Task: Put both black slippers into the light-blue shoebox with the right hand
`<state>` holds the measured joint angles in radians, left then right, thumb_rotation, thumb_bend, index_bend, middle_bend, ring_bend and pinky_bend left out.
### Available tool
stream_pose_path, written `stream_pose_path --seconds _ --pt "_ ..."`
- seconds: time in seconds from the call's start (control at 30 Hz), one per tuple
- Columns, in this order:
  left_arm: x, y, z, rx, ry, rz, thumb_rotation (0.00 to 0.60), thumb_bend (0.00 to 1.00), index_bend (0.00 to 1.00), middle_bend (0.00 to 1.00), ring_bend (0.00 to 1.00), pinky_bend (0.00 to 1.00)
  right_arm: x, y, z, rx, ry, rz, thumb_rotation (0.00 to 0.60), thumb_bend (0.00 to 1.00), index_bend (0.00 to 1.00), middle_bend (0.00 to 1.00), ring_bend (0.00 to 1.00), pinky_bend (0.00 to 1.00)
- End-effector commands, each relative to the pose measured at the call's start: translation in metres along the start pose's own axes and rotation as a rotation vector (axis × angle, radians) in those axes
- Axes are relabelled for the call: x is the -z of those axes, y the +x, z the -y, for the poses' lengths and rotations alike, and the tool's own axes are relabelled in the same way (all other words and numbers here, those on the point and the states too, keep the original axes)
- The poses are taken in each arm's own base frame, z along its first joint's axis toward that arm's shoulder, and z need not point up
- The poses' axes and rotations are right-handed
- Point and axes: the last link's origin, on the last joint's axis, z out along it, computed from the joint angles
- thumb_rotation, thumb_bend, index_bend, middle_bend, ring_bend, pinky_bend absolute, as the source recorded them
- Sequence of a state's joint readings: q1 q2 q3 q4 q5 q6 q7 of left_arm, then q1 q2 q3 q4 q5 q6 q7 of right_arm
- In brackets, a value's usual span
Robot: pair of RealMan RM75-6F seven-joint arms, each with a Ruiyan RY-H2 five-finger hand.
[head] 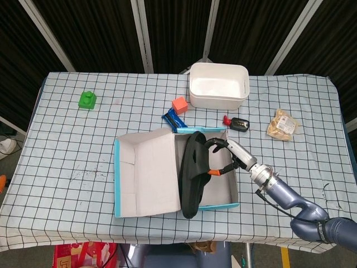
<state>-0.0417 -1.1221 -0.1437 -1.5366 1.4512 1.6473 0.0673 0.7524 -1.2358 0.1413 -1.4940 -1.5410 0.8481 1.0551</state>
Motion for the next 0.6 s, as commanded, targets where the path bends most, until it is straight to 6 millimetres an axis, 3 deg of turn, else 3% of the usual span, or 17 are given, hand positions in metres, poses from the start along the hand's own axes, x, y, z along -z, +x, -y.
stream_pose_path --seconds 0.03,0.6 --pt "0.000 0.000 0.000 -0.003 0.002 0.000 0.600 0.44 0.05 0.01 0.00 0.02 -0.004 0.004 0.001 0.009 0.003 -0.002 0.600 0.43 0.56 0.46 0.22 0.32" --pt "0.001 -0.002 -0.002 -0.038 0.016 -0.010 0.600 0.44 0.05 0.01 0.00 0.02 -0.007 0.039 -0.008 0.088 -0.033 0.018 0.600 0.45 0.56 0.46 0.22 0.32"
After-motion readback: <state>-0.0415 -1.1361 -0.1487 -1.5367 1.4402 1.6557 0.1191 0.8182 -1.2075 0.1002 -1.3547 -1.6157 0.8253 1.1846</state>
